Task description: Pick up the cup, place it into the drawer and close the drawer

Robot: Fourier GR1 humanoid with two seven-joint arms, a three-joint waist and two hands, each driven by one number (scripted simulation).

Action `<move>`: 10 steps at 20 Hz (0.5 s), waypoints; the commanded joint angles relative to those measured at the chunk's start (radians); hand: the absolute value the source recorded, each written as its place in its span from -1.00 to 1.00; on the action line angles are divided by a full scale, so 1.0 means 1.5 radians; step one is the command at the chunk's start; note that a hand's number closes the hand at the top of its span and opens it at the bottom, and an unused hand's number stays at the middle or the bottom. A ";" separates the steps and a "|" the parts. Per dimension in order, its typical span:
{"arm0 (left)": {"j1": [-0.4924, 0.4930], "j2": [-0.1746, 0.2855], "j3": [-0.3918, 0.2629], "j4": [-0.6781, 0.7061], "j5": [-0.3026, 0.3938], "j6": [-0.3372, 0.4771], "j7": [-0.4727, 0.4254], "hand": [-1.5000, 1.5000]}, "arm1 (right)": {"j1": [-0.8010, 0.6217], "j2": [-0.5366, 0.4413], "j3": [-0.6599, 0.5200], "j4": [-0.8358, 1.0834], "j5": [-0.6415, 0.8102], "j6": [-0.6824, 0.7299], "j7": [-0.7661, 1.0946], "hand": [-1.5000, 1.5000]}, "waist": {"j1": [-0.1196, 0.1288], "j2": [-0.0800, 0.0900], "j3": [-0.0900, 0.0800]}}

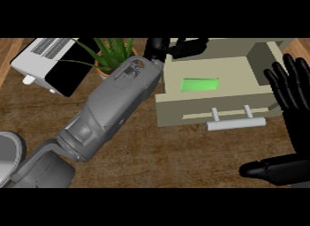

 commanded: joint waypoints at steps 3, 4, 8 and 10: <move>-0.032 0.000 -0.077 0.041 0.009 0.040 0.031 1.00 | -0.039 0.013 0.018 0.014 0.003 -0.014 0.018 -1.00 | -0.019 0.005 0.000; 0.009 0.000 -0.097 0.035 0.007 0.026 0.011 1.00 | -0.002 0.007 0.014 -0.011 0.003 -0.003 0.005 -1.00 | -0.013 0.002 0.000; -0.011 0.000 -0.107 0.049 0.023 0.040 0.018 -1.00 | -0.011 0.004 0.008 0.011 -0.012 0.015 -0.018 -1.00 | -0.025 0.007 0.001; -0.004 0.000 -0.127 0.014 0.039 0.064 0.024 -1.00 | -0.030 0.005 0.009 0.010 -0.023 0.009 0.004 -1.00 | -0.024 0.005 0.000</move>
